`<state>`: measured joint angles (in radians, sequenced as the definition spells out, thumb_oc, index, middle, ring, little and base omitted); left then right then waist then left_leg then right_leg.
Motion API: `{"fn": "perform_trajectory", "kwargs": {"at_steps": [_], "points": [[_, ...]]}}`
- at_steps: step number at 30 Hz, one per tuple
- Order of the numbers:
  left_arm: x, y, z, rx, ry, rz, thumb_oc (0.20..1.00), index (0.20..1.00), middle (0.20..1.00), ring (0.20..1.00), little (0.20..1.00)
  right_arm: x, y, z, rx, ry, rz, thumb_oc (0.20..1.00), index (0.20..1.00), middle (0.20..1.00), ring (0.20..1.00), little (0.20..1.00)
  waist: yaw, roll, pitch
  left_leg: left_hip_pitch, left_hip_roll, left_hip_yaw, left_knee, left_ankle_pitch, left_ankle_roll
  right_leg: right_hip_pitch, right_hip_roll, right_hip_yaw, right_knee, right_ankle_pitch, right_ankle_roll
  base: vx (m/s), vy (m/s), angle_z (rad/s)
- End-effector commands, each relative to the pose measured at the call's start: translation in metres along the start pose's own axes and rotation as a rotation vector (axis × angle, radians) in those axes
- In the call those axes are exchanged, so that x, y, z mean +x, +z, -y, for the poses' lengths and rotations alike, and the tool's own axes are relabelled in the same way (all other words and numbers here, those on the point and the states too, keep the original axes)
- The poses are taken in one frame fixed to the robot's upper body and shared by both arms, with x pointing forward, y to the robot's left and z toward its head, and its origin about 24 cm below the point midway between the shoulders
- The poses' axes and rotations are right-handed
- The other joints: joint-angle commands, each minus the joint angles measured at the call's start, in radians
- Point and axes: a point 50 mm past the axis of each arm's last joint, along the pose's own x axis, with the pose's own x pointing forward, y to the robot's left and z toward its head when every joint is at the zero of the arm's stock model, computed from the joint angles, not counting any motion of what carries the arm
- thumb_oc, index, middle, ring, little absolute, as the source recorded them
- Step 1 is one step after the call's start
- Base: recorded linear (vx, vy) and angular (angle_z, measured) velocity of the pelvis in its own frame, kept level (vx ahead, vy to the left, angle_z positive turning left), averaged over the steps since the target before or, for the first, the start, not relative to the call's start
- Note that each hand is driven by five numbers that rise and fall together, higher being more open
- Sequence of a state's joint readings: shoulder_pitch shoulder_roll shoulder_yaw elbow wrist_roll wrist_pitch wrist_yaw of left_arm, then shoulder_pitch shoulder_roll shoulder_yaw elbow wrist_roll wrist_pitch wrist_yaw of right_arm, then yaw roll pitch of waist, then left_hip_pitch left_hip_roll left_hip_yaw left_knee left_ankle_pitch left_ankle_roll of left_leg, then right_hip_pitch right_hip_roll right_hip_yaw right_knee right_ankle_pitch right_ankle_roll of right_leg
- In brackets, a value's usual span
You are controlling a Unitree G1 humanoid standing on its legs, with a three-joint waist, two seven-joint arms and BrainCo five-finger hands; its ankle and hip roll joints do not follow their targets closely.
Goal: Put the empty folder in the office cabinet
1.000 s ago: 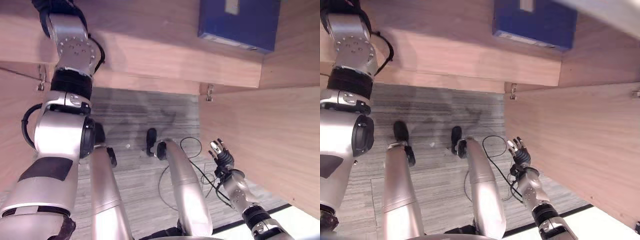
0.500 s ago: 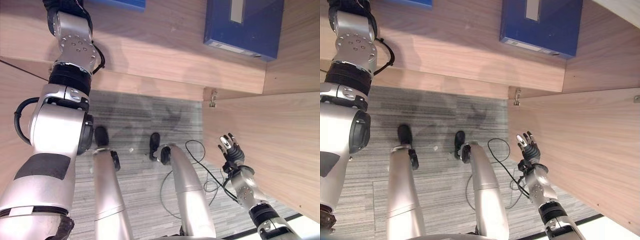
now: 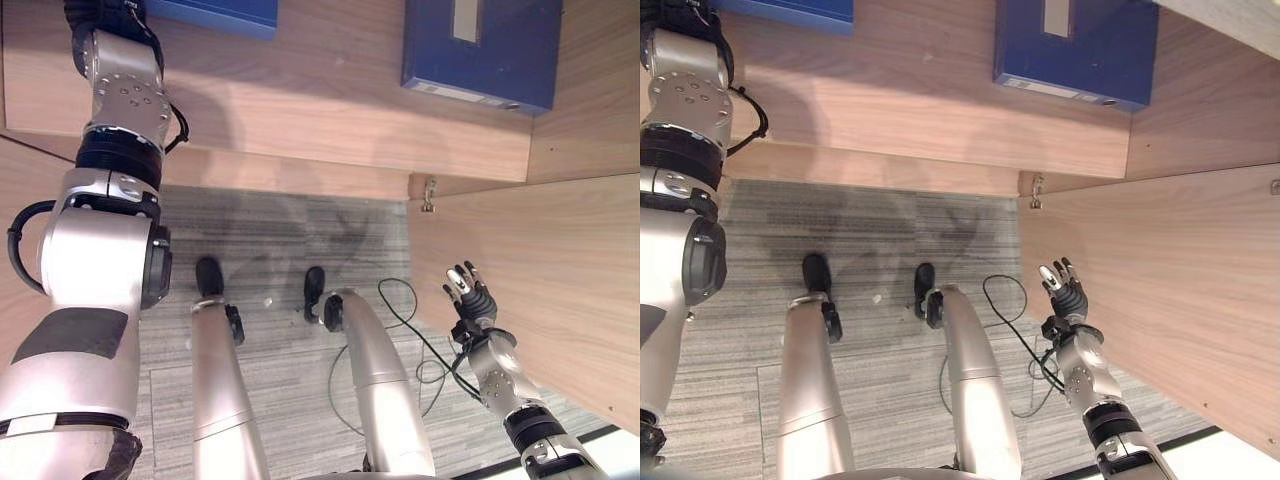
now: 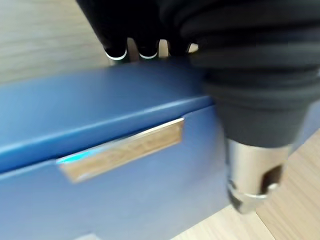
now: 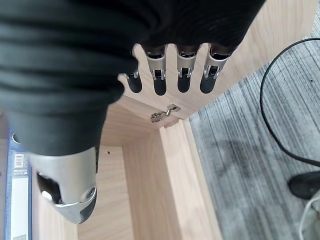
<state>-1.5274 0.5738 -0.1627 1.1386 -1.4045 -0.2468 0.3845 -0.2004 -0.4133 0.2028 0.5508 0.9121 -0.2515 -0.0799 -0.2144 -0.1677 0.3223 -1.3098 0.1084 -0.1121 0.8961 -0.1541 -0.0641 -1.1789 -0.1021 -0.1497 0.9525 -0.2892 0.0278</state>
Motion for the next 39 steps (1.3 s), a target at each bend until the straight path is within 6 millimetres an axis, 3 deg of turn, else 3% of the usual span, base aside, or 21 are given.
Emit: {"fn": "perform_trajectory", "kwargs": {"at_steps": [1, 19, 23, 25, 39], "points": [[0.007, 0.085, 0.011, 0.126, -0.042, 0.257, 1.000, 1.000, 1.000, 1.000, 1.000, -0.002, 0.026, 0.013, -0.033, -0.030, 0.108, 1.000, 1.000, 1.000, 1.000, 1.000, -0.040, 0.043, 0.024, 0.140, 0.033, -0.042, 0.111, -0.248, 0.031, 0.117, 0.016, 0.057, -0.022, -0.059, 0.069, 0.00, 0.000, 0.00], [0.009, 0.068, -0.005, 0.117, -0.005, 0.209, 1.000, 1.000, 1.000, 1.000, 1.000, -0.001, 0.017, 0.008, -0.033, -0.019, 0.076, 1.000, 1.000, 1.000, 1.000, 1.000, -0.032, 0.046, 0.001, 0.194, 0.030, -0.039, 0.036, -0.231, 0.030, 0.169, 0.008, 0.057, -0.087, -0.040, 0.071, 0.00, 0.000, 0.00], [0.011, 0.054, -0.026, 0.094, 0.055, 0.171, 1.000, 1.000, 1.000, 1.000, 1.000, -0.004, 0.008, 0.005, -0.038, 0.000, 0.043, 1.000, 1.000, 1.000, 1.000, 1.000, -0.030, 0.044, -0.009, 0.265, 0.028, -0.027, -0.057, -0.200, 0.019, 0.225, 0.006, 0.064, -0.167, -0.007, 0.076, 0.01, -0.012, 0.04], [0.012, 0.045, -0.046, 0.106, 0.120, 0.141, 1.000, 1.000, 1.000, 1.000, 1.000, -0.006, 0.004, 0.005, -0.031, -0.004, 0.027, 1.000, 1.000, 1.000, 1.000, 1.000, -0.028, 0.044, -0.016, 0.326, 0.022, -0.013, -0.130, -0.177, 0.011, 0.276, 0.007, 0.067, -0.233, 0.018, 0.082, -0.01, 0.025, 0.05], [0.009, 0.030, -0.101, 0.198, 0.265, 0.101, 1.000, 1.000, 1.000, 1.000, 1.000, -0.014, -0.017, 0.004, -0.024, 0.017, -0.047, 1.000, 1.000, 1.000, 1.000, 1.000, -0.025, 0.028, -0.039, 0.633, 0.020, 0.020, -0.541, -0.006, -0.033, 0.517, -0.003, 0.052, -0.570, 0.189, 0.144, 0.00, 0.002, 0.01]]}}
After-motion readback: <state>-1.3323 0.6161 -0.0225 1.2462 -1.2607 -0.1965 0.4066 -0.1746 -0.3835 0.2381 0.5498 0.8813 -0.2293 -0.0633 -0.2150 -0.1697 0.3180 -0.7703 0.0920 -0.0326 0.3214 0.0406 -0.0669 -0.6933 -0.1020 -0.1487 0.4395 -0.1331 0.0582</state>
